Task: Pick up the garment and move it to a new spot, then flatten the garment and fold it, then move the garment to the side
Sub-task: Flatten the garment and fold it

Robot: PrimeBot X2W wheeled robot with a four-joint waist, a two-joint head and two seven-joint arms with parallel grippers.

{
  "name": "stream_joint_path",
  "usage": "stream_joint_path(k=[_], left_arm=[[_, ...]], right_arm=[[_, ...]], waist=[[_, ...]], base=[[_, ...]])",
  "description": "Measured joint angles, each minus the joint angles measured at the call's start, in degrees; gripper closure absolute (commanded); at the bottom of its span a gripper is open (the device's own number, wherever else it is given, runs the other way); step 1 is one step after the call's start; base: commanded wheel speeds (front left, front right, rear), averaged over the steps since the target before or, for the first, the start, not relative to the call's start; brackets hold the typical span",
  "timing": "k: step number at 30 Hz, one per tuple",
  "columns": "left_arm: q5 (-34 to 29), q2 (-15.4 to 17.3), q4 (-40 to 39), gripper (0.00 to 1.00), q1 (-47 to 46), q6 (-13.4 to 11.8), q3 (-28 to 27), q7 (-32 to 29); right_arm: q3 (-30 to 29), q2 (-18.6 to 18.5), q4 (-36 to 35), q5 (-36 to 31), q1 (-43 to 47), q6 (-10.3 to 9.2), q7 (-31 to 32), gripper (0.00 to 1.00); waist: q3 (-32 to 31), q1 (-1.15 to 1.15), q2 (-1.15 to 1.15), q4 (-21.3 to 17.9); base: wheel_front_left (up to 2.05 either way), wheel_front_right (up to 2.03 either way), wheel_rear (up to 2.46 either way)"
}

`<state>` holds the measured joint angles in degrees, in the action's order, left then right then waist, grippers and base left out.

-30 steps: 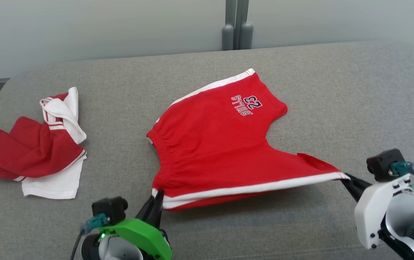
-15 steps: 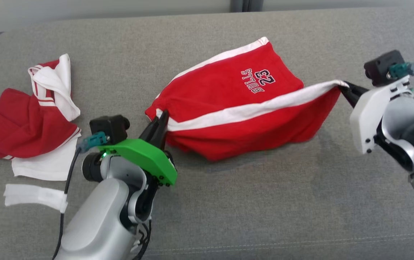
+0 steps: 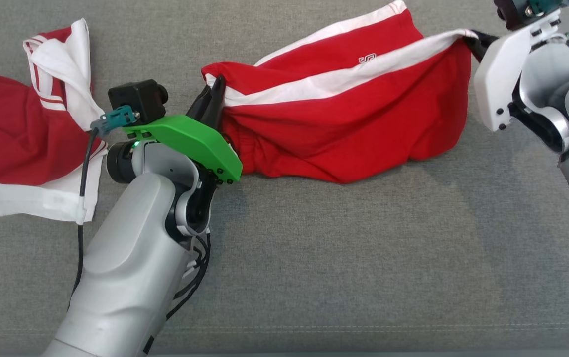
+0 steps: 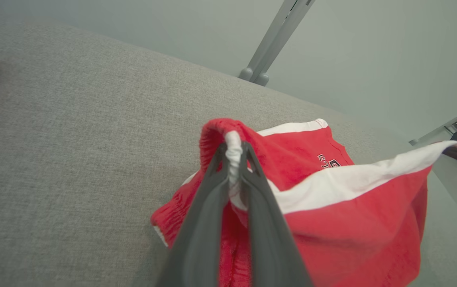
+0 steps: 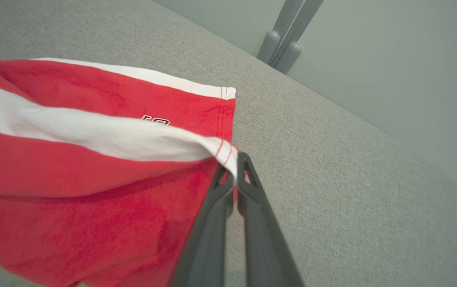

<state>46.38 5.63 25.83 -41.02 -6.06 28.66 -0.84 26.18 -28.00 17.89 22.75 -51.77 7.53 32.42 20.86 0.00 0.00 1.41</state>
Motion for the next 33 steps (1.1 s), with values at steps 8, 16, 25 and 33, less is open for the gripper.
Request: stream_joint_path(k=[8, 16, 25, 33], left_arm=[[0.65, -1.53, 4.72, 1.00, -4.07, -0.08, 0.96, -0.18], [1.85, -2.43, 8.66, 1.00, -8.12, 0.00, 2.66, -1.13], [4.12, -2.70, 11.94, 0.00, -12.45, 0.36, 5.43, -0.26], [5.91, -2.77, 13.68, 0.00, -13.53, 0.37, 6.34, 6.15]], right_arm=[[5.77, -0.67, 7.87, -1.91, -10.01, 0.00, -2.30, 1.00], [9.50, 0.41, 17.68, -1.86, -17.14, 0.00, -5.80, 1.00], [9.60, 3.92, 27.74, -1.36, -20.32, 0.00, -11.83, 0.00], [7.87, 6.62, 31.83, 0.37, -21.00, 0.00, -19.31, 0.00]], waist=[[2.49, 0.00, 0.00, 2.22], [3.62, 0.00, 0.00, 4.43], [5.03, 0.00, 0.00, 6.03], [4.75, 0.00, 0.00, 6.51]], base=[[0.00, 0.00, 0.00], [0.00, 0.00, 0.00], [0.00, 0.00, 0.00], [0.00, 0.00, 0.00]])
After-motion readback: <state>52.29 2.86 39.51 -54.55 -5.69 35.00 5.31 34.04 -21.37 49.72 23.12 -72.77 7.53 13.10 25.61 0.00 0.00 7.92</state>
